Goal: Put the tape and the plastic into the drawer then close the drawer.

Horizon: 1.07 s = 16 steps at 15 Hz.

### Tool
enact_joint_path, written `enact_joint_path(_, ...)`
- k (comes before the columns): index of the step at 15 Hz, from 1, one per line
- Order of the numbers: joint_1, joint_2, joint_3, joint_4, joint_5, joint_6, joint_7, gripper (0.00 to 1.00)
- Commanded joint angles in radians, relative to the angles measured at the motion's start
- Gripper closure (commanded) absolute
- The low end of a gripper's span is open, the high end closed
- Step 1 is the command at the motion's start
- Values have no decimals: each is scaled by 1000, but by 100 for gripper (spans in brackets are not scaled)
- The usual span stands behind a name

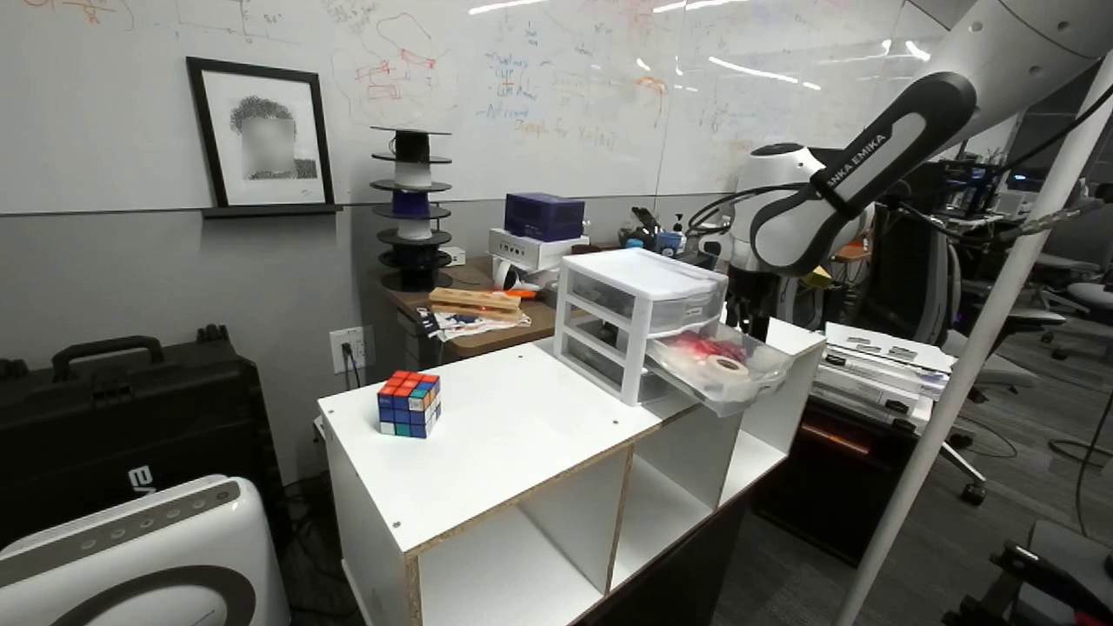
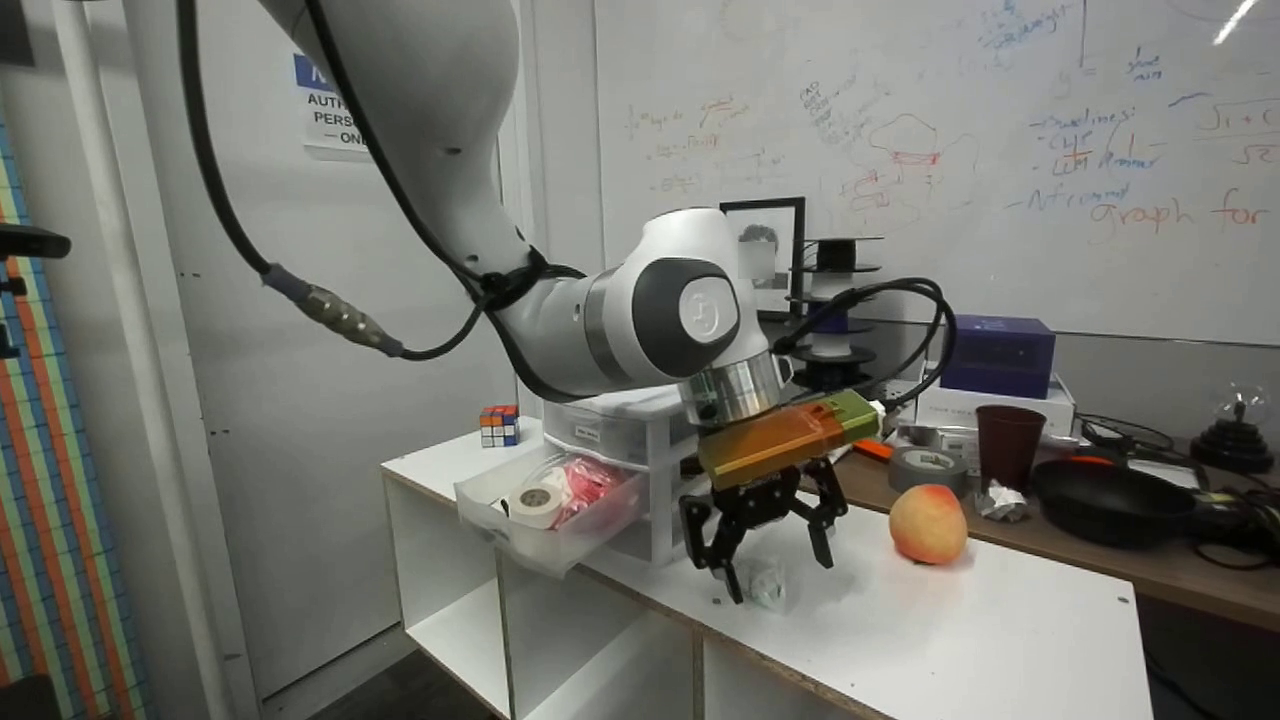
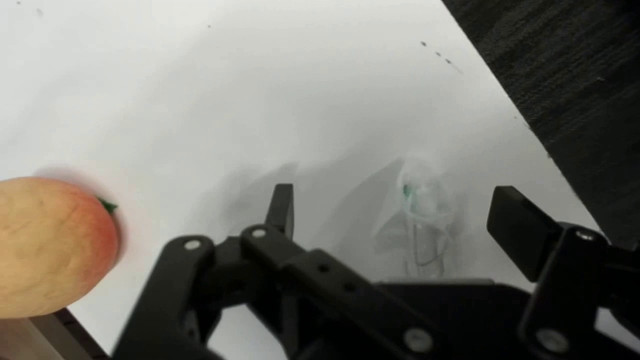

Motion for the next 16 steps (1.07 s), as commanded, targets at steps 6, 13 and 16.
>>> enact_joint_path(6,-97,59,106,11,78,107,-180,64)
enact_joint_path(13,-110,55,117,-16,111,135,-243,85)
enact_joint_path(16,-95,-2,93,-82,98,136,-217,88)
